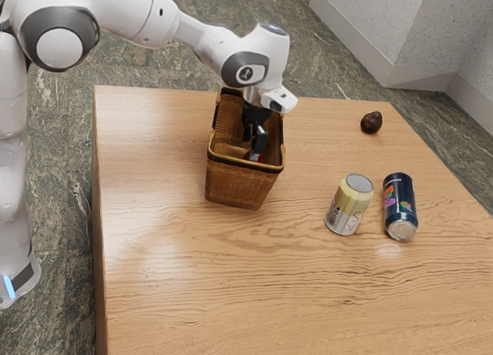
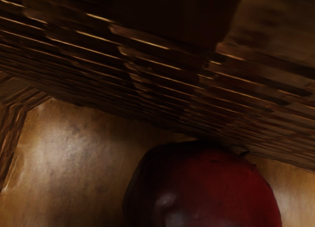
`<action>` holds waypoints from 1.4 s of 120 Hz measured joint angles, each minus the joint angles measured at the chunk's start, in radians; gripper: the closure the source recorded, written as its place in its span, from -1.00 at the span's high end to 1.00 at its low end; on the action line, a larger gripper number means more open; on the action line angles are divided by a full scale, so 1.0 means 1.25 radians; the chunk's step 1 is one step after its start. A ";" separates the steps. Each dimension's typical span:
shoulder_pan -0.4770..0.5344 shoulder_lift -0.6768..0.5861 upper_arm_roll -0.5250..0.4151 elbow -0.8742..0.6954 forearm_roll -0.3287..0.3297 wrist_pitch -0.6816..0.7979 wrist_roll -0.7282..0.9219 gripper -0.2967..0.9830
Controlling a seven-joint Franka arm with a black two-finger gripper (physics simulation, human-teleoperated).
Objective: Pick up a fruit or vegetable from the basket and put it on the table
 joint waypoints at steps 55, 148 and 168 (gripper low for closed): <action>0.005 0.050 -0.004 0.004 -0.006 0.021 0.006 0.01; 0.026 0.109 -0.119 0.541 0.084 -0.369 -0.022 -0.11; 0.193 0.259 -0.304 0.537 0.094 -0.003 -0.027 -0.12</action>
